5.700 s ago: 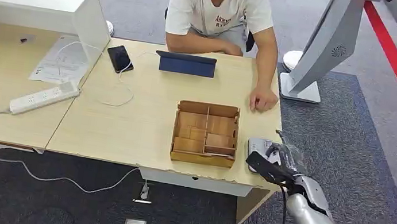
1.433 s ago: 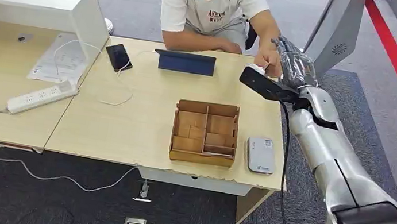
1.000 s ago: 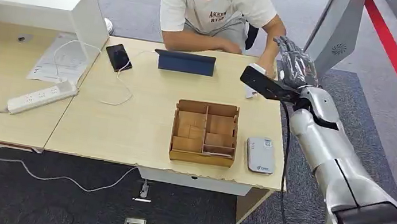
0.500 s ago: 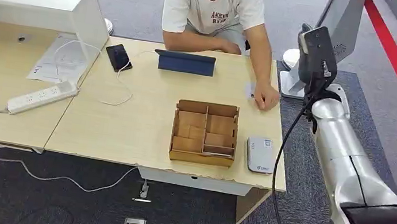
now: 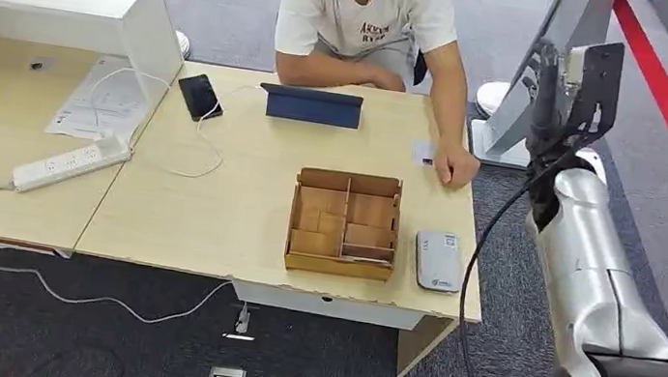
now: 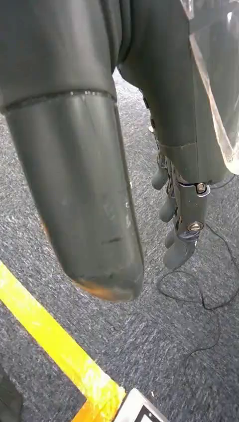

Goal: Pass the card to the sensor for recognition and then transmit it.

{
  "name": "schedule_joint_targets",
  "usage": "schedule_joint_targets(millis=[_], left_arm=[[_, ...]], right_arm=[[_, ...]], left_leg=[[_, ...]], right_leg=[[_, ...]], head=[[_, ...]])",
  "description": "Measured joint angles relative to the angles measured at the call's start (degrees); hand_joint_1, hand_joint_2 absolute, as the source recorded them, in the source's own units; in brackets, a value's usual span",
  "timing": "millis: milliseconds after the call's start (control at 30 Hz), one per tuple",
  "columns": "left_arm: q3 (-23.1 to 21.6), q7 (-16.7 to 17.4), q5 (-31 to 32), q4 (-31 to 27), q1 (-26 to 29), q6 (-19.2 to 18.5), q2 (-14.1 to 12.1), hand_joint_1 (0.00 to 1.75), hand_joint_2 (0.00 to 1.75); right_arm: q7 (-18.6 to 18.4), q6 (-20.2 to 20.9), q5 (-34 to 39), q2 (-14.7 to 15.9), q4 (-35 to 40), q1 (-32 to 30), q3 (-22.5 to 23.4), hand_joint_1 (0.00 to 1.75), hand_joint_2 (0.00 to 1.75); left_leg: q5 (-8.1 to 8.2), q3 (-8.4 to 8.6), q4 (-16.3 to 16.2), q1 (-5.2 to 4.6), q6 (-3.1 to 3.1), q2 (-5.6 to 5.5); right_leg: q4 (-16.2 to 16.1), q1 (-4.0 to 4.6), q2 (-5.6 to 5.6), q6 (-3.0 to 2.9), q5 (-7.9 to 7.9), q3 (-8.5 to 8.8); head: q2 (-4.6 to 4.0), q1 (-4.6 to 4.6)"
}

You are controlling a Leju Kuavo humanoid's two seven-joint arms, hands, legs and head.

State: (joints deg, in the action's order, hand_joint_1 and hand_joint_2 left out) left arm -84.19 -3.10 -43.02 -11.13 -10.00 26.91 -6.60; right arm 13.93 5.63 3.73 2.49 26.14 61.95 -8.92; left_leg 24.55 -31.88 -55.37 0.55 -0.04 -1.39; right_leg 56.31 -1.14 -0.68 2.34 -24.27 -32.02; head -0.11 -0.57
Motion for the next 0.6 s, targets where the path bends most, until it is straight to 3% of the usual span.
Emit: schedule_joint_targets(millis=[100, 133, 233, 267, 600], left_arm=[[0.11, 0.00, -0.74, 0.00, 0.01, 0.09, 0.15, 0.00, 0.00], [0.24, 0.00, -0.94, 0.00, 0.01, 0.17, 0.22, 0.00, 0.00], [0.85, 0.09, -1.55, 0.00, 0.06, 0.24, 0.37, 0.00, 0.00], [1.05, 0.11, -1.75, 0.00, 0.07, 0.24, 0.42, 0.00, 0.00], [1.51, 0.26, -2.03, 0.00, 0.09, 0.17, 0.44, 0.00, 0.00]], right_arm=[[-2.90, 2.91, 7.01, 0.39, 2.47, -2.86, 0.48, 0.00, 1.75], [-4.26, 2.91, 9.92, 0.68, 4.08, -4.82, 0.44, 0.00, 0.00], [-6.48, 2.43, 15.44, 1.44, 9.10, -11.54, 0.11, 0.00, 0.00], [-7.17, 2.50, 16.69, 1.84, 10.50, -13.49, 0.00, 0.00, 1.75], [-12.13, 5.10, 22.67, 3.61, 24.16, -27.40, -2.80, 0.00, 1.75]], left_leg=[[0.01, 0.10, 0.00, 0.03, -0.01, 0.00], [0.03, 0.14, 0.00, 0.06, -0.01, -0.01], [0.04, 0.13, 0.00, 0.06, 0.00, -0.04], [0.05, 0.11, 0.00, 0.06, 0.00, -0.03], [0.05, 0.13, 0.02, 0.06, -0.01, 0.02]], right_leg=[[-0.04, 0.05, 0.00, 0.00, -0.01, 0.14], [-0.06, 0.06, 0.00, 0.00, -0.01, 0.16], [-0.08, 0.07, 0.01, 0.01, -0.03, 0.20], [-0.07, 0.06, 0.01, 0.01, -0.03, 0.20], [-0.05, 0.07, -0.01, 0.00, -0.02, 0.17]], head=[[0.00, 0.00], [0.00, 0.02], [0.00, 0.00], [0.00, 0.04], [0.00, 0.00]])
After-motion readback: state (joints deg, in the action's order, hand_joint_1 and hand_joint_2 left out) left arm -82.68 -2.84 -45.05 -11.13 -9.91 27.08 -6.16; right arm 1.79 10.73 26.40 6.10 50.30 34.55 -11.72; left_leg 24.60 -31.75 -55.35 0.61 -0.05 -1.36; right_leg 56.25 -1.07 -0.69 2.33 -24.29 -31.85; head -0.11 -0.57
